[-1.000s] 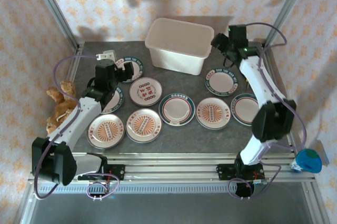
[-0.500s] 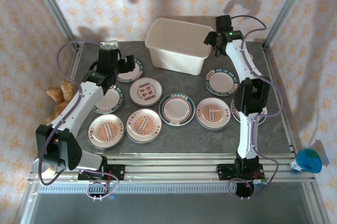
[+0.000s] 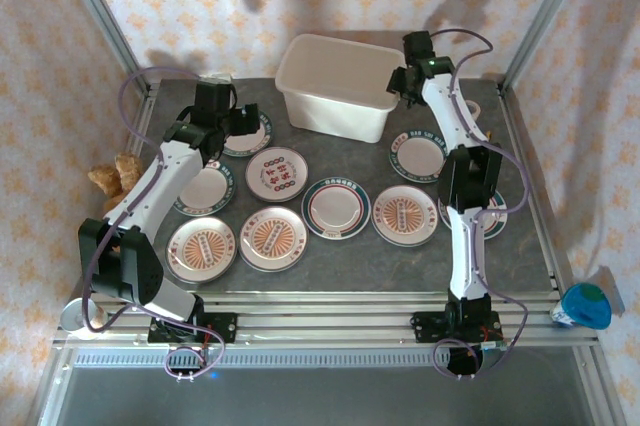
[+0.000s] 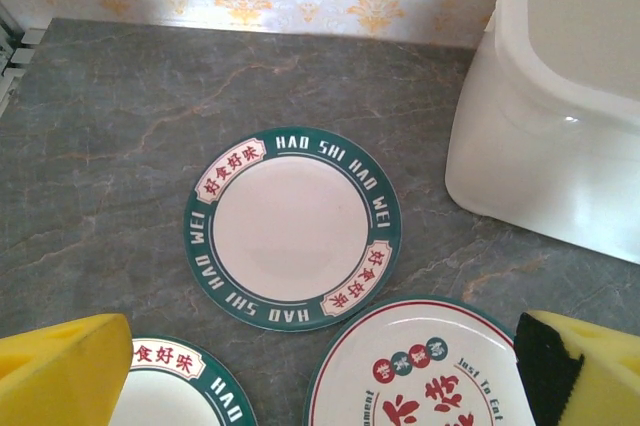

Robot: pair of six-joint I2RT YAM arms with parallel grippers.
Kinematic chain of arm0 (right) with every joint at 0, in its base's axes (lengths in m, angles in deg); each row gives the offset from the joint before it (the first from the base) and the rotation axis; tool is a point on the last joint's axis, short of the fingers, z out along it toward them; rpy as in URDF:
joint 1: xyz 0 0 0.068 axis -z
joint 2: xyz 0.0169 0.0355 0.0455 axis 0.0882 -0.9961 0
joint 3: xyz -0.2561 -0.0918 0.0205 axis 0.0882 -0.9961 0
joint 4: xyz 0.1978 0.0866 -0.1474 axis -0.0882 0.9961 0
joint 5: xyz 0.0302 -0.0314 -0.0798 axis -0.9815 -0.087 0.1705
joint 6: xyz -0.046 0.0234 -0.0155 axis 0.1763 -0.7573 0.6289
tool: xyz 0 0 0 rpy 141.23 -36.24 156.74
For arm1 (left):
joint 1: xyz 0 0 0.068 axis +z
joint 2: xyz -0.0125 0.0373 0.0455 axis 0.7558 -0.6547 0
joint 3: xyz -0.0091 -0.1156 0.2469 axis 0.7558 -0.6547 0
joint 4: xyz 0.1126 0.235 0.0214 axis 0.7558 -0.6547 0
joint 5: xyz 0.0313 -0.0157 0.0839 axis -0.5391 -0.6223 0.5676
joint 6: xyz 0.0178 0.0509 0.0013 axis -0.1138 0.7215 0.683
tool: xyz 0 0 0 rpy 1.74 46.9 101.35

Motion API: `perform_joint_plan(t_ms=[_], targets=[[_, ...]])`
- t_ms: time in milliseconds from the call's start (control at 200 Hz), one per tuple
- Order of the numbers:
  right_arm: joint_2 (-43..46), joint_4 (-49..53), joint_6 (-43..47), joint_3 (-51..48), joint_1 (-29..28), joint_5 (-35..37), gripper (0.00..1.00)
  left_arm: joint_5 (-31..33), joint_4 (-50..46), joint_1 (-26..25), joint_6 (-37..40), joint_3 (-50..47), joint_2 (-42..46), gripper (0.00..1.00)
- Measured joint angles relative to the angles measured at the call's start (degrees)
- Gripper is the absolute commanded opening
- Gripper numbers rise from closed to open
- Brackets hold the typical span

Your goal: Place the plates into the plastic bin on the countertop

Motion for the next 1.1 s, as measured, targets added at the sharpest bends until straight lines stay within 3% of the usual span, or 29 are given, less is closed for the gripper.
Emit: perform_joint_plan(t_ms=[450, 1101], targets=[[0.0, 0.31, 7.1, 0.0, -0.85, 0.17, 0.41, -1.2, -1.97, 0.0, -0.5, 0.85, -1.11, 0.99], [2.34, -0.07, 15.82, -3.52, -0.83, 0.04, 0.3, -1.18, -2.71, 0.0, -0.7, 1.16, -0.85, 1.0]])
